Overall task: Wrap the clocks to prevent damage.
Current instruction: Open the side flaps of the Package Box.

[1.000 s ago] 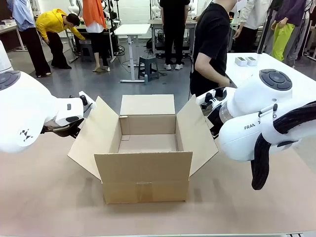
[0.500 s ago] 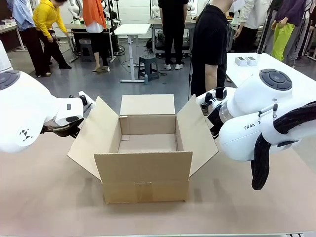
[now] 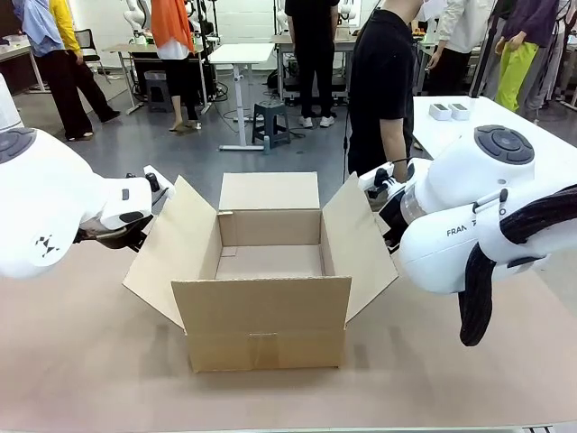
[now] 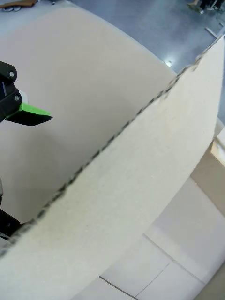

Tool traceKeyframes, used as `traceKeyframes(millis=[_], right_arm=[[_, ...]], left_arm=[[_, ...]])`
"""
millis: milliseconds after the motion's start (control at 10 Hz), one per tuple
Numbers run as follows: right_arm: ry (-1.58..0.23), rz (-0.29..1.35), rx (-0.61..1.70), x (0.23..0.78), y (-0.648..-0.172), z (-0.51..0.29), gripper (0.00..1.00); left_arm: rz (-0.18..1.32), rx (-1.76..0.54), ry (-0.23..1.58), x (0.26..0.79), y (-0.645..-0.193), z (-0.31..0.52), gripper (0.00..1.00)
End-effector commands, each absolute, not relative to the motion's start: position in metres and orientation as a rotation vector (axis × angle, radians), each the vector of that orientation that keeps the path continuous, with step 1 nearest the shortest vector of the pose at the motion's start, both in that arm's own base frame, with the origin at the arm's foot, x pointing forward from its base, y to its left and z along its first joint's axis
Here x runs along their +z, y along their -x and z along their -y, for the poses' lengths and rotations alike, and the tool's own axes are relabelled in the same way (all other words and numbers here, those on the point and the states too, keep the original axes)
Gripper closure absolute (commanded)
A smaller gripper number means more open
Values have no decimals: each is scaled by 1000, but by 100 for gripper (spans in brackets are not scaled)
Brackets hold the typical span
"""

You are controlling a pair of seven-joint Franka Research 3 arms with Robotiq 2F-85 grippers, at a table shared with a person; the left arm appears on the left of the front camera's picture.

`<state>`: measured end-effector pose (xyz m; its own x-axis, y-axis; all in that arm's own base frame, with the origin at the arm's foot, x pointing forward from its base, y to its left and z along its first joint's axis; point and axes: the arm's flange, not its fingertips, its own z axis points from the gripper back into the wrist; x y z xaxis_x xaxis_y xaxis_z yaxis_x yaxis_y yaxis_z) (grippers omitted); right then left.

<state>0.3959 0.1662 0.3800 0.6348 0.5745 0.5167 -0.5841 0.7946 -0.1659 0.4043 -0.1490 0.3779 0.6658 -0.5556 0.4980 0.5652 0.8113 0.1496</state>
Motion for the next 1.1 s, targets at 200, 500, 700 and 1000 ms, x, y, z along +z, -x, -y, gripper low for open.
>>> traceKeyframes(millis=[200,500,700,1000], right_arm=[[75,601,647,499,-370,-137,0],[194,681,607,594,-315,-141,0],[141,679,632,580,-329,-129,0],[141,679,632,580,-329,-129,0]], left_arm=[[560,-787,84,498,-380,131,0],[599,-850,-50,597,-331,148,0],[598,-835,7,581,-343,143,0],[598,-835,7,581,-343,143,0]])
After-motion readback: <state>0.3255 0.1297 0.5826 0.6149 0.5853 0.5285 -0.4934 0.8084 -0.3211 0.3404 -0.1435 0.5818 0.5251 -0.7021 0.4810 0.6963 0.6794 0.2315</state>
